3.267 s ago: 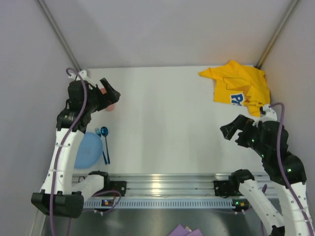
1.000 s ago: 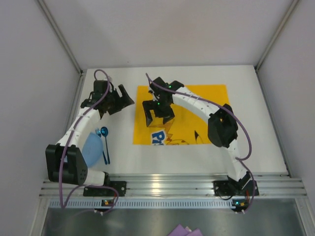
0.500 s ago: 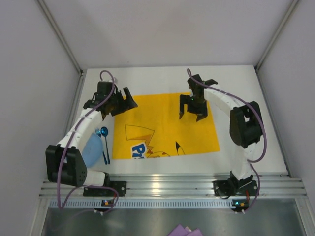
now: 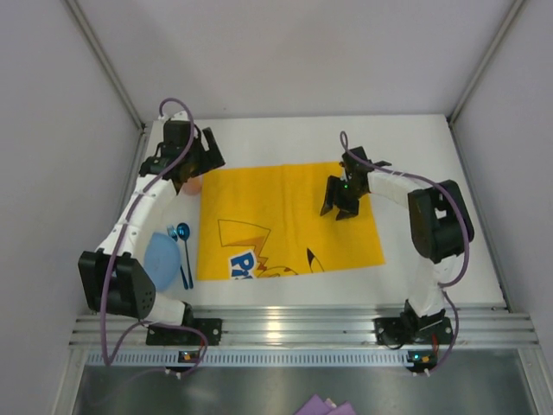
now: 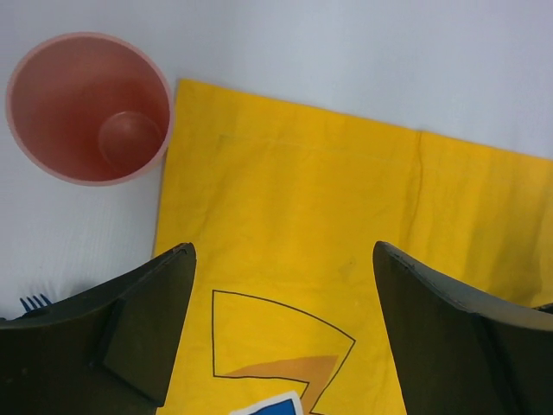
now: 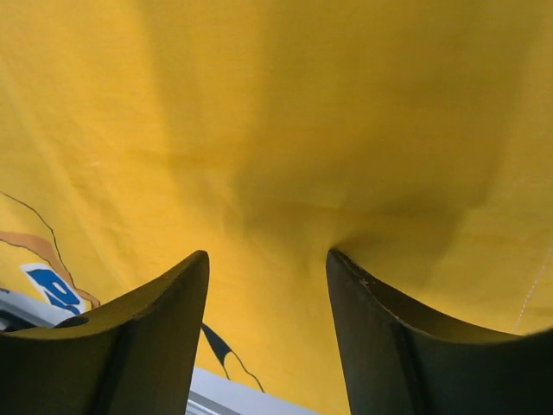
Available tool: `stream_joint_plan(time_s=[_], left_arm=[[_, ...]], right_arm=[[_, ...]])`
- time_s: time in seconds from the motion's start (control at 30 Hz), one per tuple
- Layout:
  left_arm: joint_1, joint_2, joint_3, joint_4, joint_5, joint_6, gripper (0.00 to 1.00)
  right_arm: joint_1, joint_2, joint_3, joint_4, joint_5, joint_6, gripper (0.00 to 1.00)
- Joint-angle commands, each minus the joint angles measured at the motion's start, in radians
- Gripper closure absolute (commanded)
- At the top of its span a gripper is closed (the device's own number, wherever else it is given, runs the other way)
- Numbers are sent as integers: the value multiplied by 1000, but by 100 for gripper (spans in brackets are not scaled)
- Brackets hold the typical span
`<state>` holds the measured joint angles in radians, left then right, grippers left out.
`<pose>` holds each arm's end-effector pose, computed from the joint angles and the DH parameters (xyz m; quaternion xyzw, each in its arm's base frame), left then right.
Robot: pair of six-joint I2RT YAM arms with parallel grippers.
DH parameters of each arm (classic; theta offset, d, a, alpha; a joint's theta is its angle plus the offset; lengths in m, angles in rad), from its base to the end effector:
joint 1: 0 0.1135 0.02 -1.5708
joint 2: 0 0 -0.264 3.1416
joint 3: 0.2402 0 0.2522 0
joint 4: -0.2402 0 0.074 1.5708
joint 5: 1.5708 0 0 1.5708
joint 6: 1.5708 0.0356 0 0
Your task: Set the dinner table for one person
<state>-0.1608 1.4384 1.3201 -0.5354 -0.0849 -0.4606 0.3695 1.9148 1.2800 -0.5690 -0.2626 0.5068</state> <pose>0.3187 -0.0486 0.3393 -0.1524 0.8830 -0.0990 0.4327 0.3517 0.1461 0.1639 0.0430 0.9741 0.1933 0.1092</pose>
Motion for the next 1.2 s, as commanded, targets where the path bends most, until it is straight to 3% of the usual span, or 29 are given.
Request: stream_joint_plan(time_s=[0.0, 0.2, 0.4, 0.53, 0.63, 1.0, 1.17], left_arm=[[39, 31, 68, -17, -59, 31, 11], [188, 93, 128, -67, -61, 31, 11], [233, 175, 186, -54, -75, 33, 11], [253, 241, 228, -60, -82, 33, 11], [262, 263, 228, -54, -79, 34, 11], [264, 292, 179, -15, -76, 30, 12], [264, 312, 174, -3, -78, 30, 18]], right_arm=[[-98, -22, -83, 84, 31, -13, 44], [-231, -73, -142, 60, 36, -63, 45], [-230, -57, -93, -6, 25, -33, 52], [-212, -69, -123, -52, 20, 12, 67], [-179, -85, -177, -75, 11, 45, 73], [-136, -83, -222, -109, 37, 71, 80], [-130, -60, -197, -126, 54, 59, 80]])
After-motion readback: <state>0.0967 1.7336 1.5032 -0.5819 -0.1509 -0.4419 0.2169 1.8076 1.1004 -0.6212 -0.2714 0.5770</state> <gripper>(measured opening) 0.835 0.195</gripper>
